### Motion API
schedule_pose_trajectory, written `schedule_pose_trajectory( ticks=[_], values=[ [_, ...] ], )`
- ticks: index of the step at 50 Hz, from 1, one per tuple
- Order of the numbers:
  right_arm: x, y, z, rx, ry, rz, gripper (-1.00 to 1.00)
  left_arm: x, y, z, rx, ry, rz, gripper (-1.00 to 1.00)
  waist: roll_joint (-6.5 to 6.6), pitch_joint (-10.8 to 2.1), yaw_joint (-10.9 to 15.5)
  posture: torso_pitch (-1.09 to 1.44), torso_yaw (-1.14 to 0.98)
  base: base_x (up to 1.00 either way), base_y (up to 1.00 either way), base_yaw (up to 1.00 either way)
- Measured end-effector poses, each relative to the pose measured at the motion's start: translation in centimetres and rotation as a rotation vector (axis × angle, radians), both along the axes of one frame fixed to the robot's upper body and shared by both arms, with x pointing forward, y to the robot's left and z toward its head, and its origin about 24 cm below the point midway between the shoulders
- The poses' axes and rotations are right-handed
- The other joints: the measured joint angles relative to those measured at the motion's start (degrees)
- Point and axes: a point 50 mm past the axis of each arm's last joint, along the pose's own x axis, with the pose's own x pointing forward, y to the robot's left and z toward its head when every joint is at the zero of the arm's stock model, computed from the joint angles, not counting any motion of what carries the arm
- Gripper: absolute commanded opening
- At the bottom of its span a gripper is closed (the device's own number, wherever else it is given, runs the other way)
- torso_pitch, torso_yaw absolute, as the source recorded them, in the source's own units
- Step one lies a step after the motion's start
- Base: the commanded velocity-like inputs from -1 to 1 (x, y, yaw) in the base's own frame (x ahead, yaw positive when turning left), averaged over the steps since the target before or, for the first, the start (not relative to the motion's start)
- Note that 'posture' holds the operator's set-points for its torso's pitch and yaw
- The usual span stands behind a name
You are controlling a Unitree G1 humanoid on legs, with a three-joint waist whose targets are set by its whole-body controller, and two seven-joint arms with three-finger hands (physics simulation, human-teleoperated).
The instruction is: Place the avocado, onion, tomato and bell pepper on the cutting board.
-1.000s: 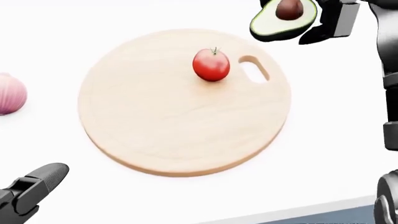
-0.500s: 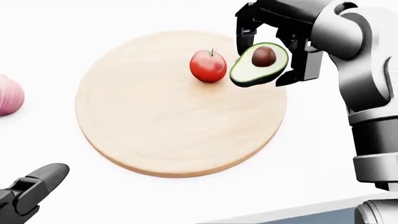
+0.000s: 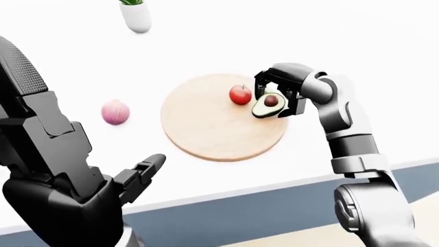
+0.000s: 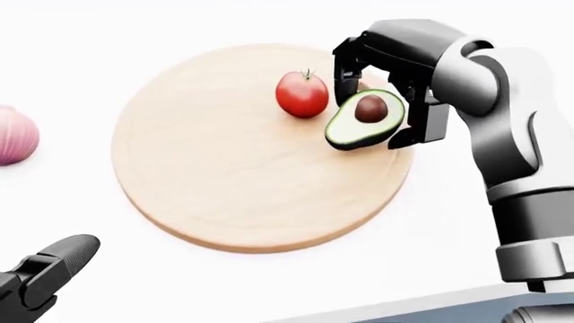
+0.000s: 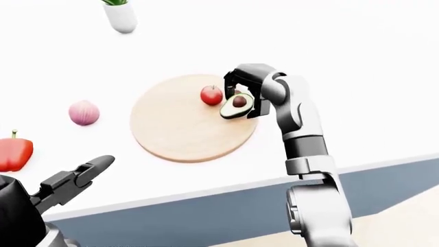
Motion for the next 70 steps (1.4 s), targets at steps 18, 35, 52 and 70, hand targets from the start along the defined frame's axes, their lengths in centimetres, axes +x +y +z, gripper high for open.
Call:
schedule_pose_trajectory(
  ticks=[18,35,52,70],
  values=[
    [-0.3,-0.8,0.1,-0.003,-0.004,-0.024,0.30,0.1,0.0,-0.2,-0.001,0.007,-0.002,1.00,-0.11,-0.20,-0.14,0.00,0.00,0.00,0.00,0.00],
    [-0.2,-1.4,4.7,-0.026,-0.056,-0.048,1.00,0.1,0.0,-0.1,-0.001,0.004,0.000,1.00,0.28,0.47,0.00,0.00,0.00,0.00,0.00,0.00],
    [-4.2,-4.1,18.8,0.179,-0.410,-0.150,1.00,0.1,0.1,-0.1,-0.006,0.010,0.000,1.00,-0.25,0.86,-0.06,0.00,0.00,0.00,0.00,0.00],
    [-10.4,-7.7,24.2,0.516,-0.901,-0.202,1.00,0.2,0.0,-0.2,0.002,0.009,0.006,1.00,-0.41,1.36,0.28,0.00,0.00,0.00,0.00,0.00]
  ],
)
